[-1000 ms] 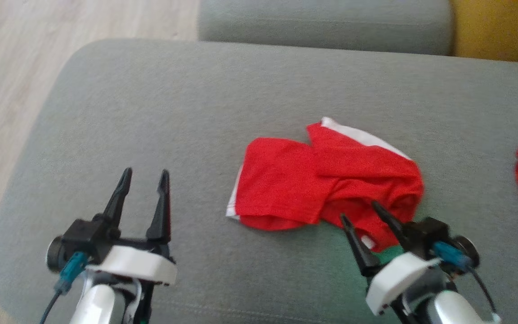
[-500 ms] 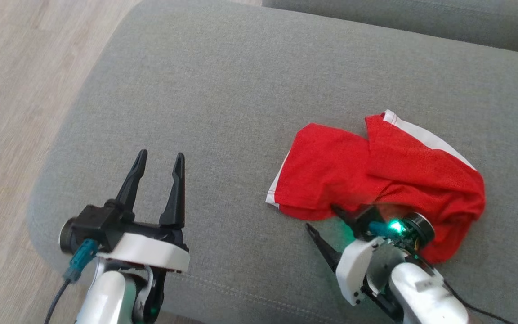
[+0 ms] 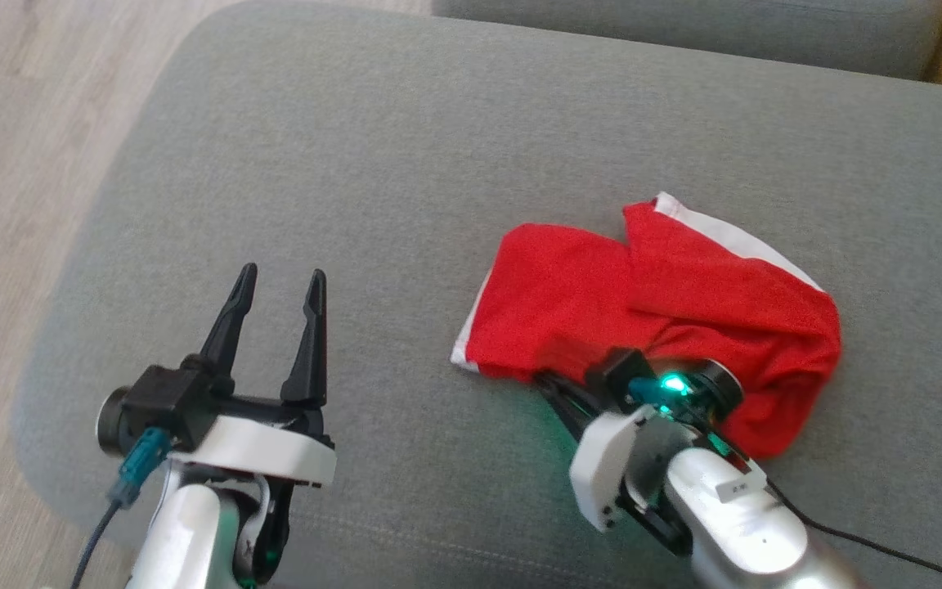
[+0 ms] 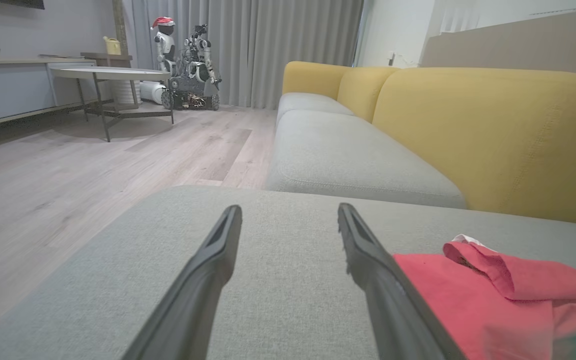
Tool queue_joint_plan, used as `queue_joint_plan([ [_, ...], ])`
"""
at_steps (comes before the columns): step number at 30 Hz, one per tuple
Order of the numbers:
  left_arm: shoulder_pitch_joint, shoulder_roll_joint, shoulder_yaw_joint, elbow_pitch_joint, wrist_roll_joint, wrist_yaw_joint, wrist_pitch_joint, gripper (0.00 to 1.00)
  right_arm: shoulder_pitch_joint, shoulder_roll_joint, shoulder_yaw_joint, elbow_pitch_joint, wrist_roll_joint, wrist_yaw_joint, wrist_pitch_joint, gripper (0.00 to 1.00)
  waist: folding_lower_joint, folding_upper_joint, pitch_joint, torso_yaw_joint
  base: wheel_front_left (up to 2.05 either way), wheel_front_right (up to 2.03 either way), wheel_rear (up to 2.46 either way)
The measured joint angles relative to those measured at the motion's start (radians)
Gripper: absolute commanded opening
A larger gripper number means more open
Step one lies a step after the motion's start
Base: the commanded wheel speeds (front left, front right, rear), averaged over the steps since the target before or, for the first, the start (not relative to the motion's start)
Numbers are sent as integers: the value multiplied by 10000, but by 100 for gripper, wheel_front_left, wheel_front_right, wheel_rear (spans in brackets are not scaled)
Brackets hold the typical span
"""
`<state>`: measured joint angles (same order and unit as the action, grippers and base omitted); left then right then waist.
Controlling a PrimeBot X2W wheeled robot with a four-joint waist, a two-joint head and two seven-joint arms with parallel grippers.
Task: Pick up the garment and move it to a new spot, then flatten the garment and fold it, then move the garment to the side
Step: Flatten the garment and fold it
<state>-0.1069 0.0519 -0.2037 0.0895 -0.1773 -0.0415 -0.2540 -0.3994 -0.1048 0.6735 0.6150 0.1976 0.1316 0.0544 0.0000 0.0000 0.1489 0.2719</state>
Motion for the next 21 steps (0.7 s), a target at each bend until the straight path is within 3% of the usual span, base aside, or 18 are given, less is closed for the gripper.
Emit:
queue_joint_plan([
  [5, 11, -10, 148, 8, 96, -58, 0, 100, -192, 117, -125, -976, 439, 0, -384, 0, 0, 0, -108, -338, 0, 0, 0],
  [8, 22, -12, 207, 8, 104, -115, 0, 100, -301, 167, -809, -1749, 560, 0, -554, 0, 0, 0, -161, -635, 0, 0, 0],
  [14, 32, -17, 261, 6, 265, -173, 0, 100, 128, 209, -3016, -3179, 493, 0, -545, 0, 0, 0, -203, -1310, 0, 0, 0],
  [21, 29, -17, 272, 4, 393, -249, 0, 100, 1852, 270, -6111, -4199, 98, 0, 23, 0, 0, 0, -109, -1961, 0, 0, 0],
])
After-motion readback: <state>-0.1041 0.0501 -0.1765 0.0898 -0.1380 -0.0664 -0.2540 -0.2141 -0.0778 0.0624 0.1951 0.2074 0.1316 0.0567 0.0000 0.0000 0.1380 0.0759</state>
